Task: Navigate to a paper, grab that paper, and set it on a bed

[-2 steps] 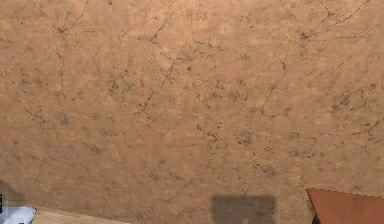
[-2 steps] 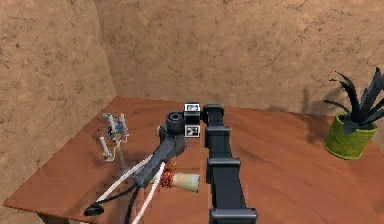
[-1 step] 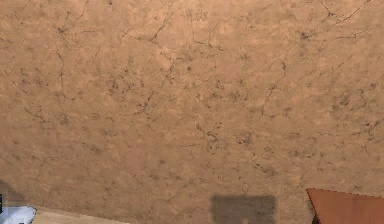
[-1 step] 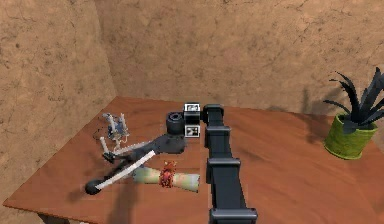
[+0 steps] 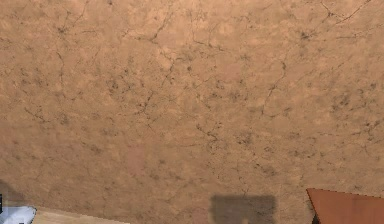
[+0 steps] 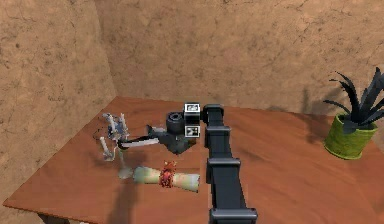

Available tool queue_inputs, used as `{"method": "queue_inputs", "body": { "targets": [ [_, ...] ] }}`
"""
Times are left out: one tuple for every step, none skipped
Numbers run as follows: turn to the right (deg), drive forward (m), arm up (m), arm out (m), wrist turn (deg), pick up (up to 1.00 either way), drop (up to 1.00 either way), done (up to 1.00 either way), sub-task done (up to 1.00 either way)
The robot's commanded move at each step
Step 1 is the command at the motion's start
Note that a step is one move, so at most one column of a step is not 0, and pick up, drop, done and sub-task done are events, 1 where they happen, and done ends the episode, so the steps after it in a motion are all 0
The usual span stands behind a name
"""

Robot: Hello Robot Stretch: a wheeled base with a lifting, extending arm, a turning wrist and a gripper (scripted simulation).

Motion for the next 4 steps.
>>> {"method": "queue_inputs", "body": {
  "targets": [
    [0.0, 0.00, 0.00, 0.00, 45.0, 0.00, 0.00, 0.00, 0.00],
    [0.0, 0.00, 0.00, 0.00, 15.0, 0.00, 0.00, 0.00, 0.00],
    [0.0, 0.00, -0.30, 0.00, 0.0, 0.00, 0.00, 0.00, 0.00],
    [0.0, 0.00, 0.00, 0.00, 0.0, 1.00, 0.00, 0.00, 0.00]
  ]
}}
